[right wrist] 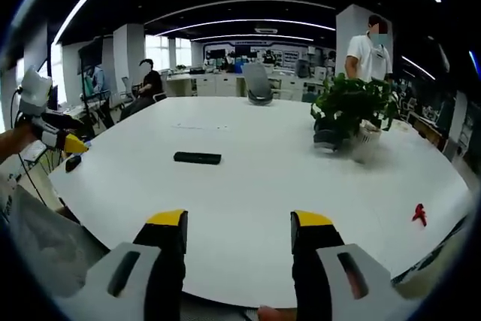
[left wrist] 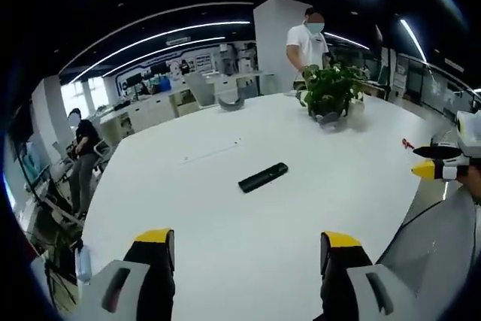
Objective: Press the specified remote control buttons in sequence, fully releasing each button before pressing the next.
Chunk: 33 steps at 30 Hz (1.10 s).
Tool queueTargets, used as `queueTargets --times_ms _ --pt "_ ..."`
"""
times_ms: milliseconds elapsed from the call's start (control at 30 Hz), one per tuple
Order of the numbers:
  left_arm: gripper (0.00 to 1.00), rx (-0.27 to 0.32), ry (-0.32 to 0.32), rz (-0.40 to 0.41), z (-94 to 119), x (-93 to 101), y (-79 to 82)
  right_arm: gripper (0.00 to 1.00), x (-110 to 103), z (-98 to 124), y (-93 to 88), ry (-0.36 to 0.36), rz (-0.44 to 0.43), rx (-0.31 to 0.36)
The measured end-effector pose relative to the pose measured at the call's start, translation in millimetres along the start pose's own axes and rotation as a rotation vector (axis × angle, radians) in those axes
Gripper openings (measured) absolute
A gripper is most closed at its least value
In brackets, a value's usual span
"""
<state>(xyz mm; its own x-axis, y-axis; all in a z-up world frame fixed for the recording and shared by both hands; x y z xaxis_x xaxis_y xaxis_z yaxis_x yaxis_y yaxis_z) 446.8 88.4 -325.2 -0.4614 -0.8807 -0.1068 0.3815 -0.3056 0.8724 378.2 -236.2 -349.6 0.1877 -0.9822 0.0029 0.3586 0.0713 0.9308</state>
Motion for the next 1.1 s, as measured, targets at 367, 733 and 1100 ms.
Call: queueTargets --times_ms 367,733,1100 --pt "0.73 -0.047 -0.114 -0.146 -46 -0.3 28.7 0.56 5 0 -2.2 -0.028 0.003 -0.014" --pt "0.68 -0.11 -0.229 -0.254 -91 -3.3 39.9 0.55 10 -1 -6.4 -0.055 0.004 -0.041" --pt "0.56 -0.176 -0.329 -0.345 -143 -4.0 45.0 0.56 15 -1 -10.9 -0.086 0.007 -0.066"
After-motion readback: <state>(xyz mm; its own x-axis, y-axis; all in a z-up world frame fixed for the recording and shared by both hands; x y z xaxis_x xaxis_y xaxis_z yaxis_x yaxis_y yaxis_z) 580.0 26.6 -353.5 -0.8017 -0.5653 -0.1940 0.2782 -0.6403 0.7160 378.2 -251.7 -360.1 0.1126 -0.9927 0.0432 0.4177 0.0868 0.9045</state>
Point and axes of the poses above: the point that each gripper's makers call its tool centre point, and the gripper's own axes: z roughly backward along the fingers, x roughly to its right, y roughly out of its top, the point moved 1 cm from there along z, roughly backward along the fingers, and after that the axes turned 8 degrees about x, right-handed, at the moved point
